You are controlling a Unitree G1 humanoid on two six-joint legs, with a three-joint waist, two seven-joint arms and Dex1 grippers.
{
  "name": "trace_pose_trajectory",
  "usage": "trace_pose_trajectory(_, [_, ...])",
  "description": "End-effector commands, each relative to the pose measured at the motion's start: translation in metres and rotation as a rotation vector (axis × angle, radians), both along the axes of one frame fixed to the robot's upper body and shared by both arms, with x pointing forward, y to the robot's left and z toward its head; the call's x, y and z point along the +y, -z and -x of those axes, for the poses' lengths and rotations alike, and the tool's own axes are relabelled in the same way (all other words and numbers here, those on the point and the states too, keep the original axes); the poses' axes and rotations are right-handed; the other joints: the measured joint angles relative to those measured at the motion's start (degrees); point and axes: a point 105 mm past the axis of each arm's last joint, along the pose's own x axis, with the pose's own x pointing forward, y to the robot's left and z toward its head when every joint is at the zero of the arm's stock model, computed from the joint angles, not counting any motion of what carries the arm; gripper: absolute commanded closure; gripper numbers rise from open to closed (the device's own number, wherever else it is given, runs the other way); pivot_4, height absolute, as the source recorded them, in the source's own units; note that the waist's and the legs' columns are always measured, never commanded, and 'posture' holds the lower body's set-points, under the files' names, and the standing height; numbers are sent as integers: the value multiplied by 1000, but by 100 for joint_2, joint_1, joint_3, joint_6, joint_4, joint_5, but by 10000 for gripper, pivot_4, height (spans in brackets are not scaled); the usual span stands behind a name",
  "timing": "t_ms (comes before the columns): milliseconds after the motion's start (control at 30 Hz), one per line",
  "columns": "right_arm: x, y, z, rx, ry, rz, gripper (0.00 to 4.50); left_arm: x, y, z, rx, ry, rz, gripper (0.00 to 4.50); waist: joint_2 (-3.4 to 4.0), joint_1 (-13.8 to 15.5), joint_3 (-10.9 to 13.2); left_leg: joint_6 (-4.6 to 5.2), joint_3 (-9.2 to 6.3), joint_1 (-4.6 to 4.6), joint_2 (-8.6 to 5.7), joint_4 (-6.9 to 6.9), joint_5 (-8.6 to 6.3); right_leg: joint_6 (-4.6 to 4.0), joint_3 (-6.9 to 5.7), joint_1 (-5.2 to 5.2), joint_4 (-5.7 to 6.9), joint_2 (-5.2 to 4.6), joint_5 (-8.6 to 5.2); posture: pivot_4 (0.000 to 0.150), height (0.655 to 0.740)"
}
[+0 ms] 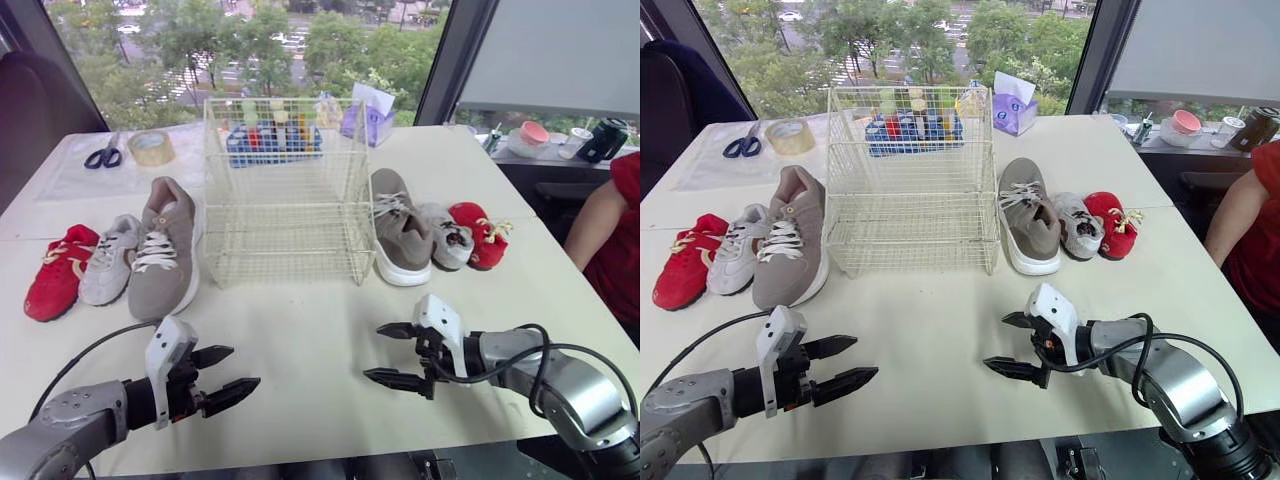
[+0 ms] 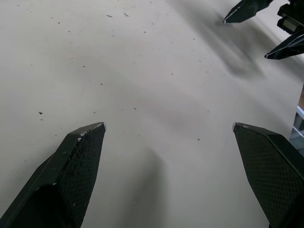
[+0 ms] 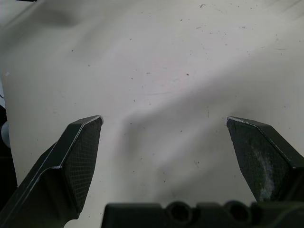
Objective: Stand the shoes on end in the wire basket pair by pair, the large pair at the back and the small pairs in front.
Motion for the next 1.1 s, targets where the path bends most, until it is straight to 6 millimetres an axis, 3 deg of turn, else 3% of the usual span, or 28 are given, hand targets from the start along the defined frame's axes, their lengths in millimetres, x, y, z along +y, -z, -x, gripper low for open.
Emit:
trace_pose_trajectory(33, [4,-9,0,-43,-19,-16,0,-1,-4,2,-16,15,1,681,0,0,0,0,0,0,0,0,0,0,0,0,0,0,0,1500,7400])
trace_pose_trajectory(567, [3,-9,-2,-46,-6,-47,0,-3,-10,-8,-53,21,12,681,0,6,0,0,-1,1,-4,3,0,0,0,-1,9,0,0,1500,7400])
trace_pose_trajectory(800, [-14,-14,3,-39,16,-17,0,-7,-6,-9,-57,28,5,681,-1,6,0,0,1,1,-5,5,1,0,1,-1,12,0,0,1500,7400])
trace_pose_trajectory(900, [-26,-29,17,11,50,-44,0,-6,-9,-14,-64,56,-6,681,0,29,0,0,-1,0,-5,6,1,0,1,-1,13,-1,0,1500,7400])
trace_pose_trajectory(1033, [-55,-93,17,-21,181,-173,0,-32,-68,-16,-160,320,30,681,-8,138,8,-4,-6,-1,-1,26,3,0,1,-7,43,-1,-1,1500,7400])
trace_pose_trajectory(1100, [-66,-115,0,-113,297,-241,0,-41,-93,-19,-187,362,99,681,-6,134,1,-8,-2,15,0,26,6,10,3,5,41,-1,-7,1500,7400])
